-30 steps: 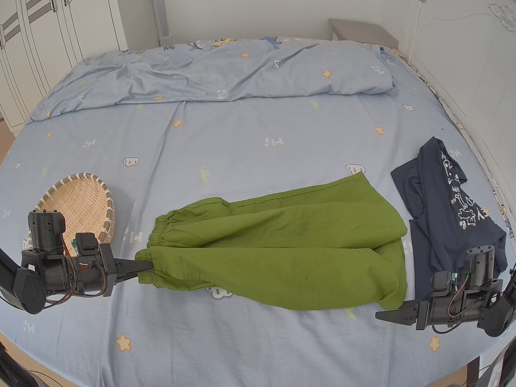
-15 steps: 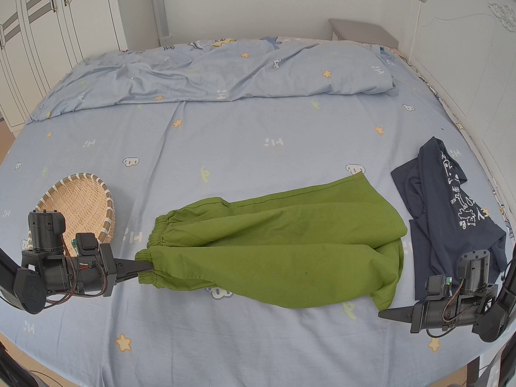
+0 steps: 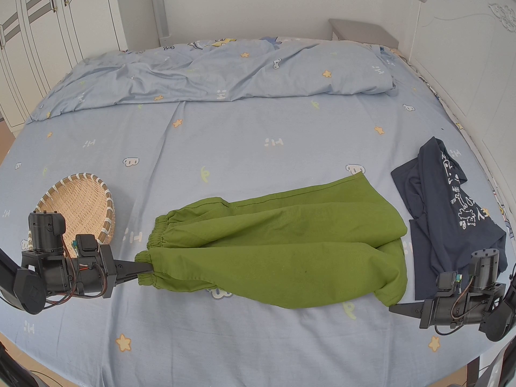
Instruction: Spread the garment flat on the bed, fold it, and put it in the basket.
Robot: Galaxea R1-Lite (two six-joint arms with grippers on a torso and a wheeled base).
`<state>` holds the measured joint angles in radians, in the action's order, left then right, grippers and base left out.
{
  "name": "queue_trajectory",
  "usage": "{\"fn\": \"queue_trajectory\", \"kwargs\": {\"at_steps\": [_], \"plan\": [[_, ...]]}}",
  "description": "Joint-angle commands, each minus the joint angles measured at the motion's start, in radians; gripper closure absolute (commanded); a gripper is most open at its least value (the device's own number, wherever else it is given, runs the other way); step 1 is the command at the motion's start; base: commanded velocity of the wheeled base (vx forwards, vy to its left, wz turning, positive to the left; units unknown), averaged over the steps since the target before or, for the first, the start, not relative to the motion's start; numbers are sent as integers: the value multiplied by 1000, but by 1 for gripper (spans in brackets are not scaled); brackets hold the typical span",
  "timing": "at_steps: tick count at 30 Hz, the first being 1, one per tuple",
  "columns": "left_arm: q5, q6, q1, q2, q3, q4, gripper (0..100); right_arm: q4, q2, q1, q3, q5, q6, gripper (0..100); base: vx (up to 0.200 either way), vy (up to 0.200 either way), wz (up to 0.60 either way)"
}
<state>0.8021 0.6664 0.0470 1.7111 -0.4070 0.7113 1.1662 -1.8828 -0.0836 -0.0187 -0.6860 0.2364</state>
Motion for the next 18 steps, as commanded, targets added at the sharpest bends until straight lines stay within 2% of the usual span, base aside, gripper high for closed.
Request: {"fn": "queue_trajectory", "kwargs": {"at_steps": [1,7,14,18], "plan": [[0,1,-3,-1,7,-1,100,-8,59,28,19,0,0,100,0,0,0],[0,-7,-6,2,24,-3,100,-86,85,111,19,0,-11,100,0,0,0],[0,-10,-6,2,24,-19,100,-160,88,196,19,0,-89,100,0,0,0],[0,-10,-6,7,19,-19,100,-203,97,208,19,-12,-121,100,0,0,0]]}}
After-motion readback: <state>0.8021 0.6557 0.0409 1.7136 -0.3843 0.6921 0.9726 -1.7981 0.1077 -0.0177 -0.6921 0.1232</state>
